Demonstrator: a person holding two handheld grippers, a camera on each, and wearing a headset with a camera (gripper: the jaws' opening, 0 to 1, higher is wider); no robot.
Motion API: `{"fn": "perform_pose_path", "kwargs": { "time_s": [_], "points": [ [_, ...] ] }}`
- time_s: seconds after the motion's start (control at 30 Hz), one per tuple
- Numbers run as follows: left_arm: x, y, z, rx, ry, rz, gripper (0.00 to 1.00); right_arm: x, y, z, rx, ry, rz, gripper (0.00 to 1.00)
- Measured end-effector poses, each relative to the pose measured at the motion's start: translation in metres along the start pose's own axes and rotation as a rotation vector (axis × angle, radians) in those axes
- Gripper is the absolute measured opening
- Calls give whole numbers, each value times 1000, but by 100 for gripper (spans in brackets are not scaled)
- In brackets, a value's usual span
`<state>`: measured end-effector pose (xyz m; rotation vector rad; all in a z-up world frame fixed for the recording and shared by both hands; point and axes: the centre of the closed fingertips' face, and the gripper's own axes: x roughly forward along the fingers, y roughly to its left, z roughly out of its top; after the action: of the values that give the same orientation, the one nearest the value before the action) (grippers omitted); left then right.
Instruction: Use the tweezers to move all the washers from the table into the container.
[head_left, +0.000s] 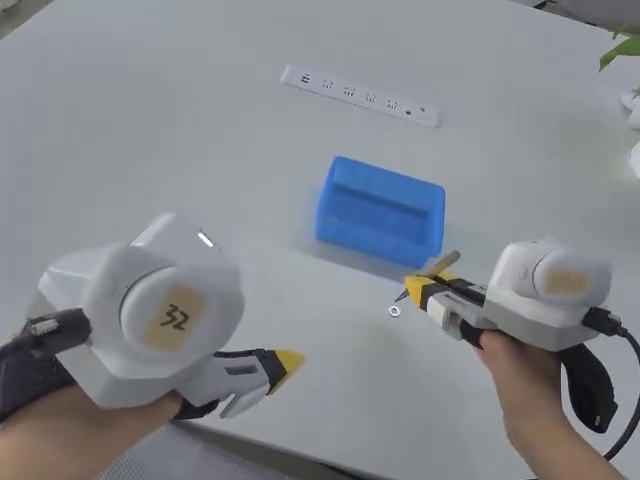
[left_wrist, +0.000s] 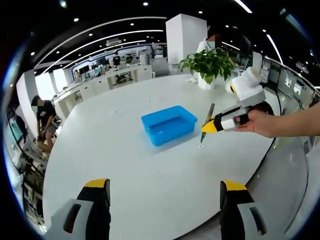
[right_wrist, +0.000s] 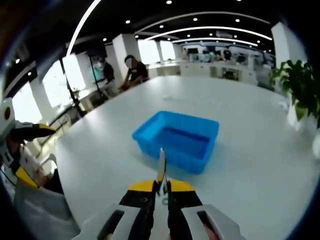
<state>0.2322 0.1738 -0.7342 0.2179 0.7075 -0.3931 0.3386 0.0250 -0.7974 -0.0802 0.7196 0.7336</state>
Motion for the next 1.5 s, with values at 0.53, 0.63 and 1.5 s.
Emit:
{"fn": "perform_pose_path", "kwargs": {
  "time_s": [0.53, 0.63, 1.5],
  "points": [
    [1, -6, -2, 8, 7, -33, 93, 13, -11, -16, -22, 50, 9, 5],
    [1, -5, -4, 6, 12, -31, 93, 16, -10, -15, -37, 52, 8, 5],
    [-2, -4, -3, 19, 7, -19, 92, 14, -8, -8, -100, 49, 13, 3]
  ]
}}
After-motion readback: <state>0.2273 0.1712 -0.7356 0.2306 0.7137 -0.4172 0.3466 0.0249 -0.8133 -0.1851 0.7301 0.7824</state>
